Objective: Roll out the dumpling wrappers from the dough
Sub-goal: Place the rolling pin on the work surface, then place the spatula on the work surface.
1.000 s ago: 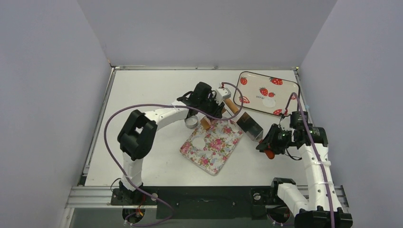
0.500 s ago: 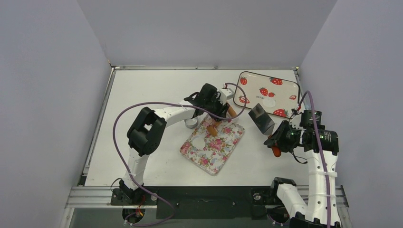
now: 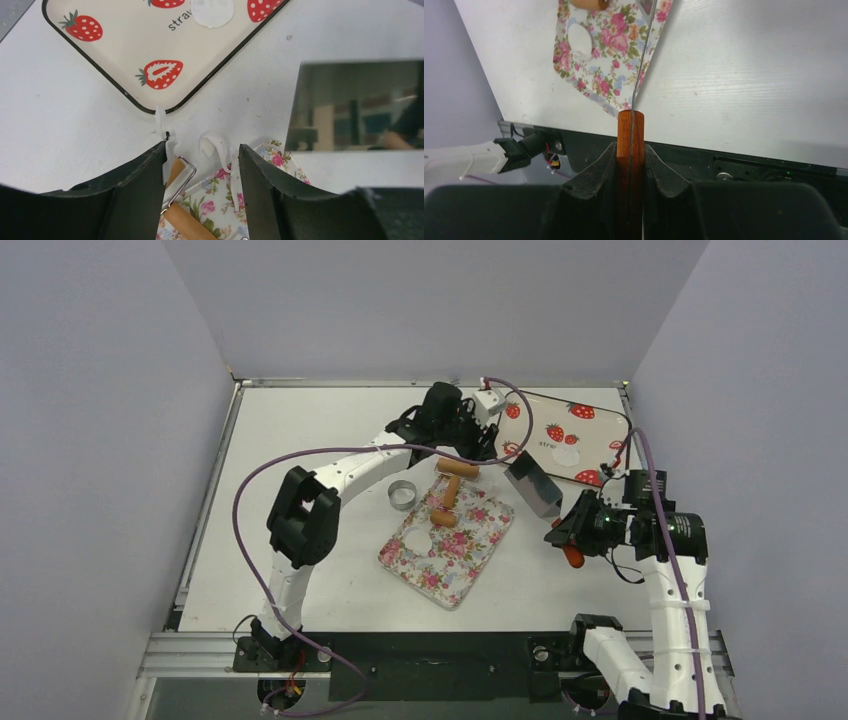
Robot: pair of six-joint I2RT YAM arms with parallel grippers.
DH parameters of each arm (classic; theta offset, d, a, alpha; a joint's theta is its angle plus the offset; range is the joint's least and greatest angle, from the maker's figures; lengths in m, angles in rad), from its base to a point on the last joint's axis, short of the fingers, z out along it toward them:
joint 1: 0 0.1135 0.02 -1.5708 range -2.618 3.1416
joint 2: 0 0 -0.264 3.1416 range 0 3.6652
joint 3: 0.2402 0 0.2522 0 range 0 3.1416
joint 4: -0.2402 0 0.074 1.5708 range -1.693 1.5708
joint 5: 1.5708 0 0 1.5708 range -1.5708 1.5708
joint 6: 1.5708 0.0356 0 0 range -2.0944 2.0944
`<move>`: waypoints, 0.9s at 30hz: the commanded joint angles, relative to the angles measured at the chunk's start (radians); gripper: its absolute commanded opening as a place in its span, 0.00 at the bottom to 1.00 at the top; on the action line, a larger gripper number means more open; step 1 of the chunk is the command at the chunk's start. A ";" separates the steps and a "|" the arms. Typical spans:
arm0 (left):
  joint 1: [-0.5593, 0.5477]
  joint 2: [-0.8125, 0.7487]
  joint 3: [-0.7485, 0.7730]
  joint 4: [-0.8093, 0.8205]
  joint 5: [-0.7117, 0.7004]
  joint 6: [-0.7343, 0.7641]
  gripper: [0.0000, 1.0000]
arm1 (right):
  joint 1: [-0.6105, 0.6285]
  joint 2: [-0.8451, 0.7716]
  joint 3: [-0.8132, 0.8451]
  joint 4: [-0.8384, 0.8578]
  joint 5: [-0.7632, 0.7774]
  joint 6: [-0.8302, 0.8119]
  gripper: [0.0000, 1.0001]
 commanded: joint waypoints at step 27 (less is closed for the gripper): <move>0.276 -0.717 -0.765 -0.118 0.061 -0.064 0.53 | 0.221 0.247 -0.390 0.583 -0.173 0.149 0.00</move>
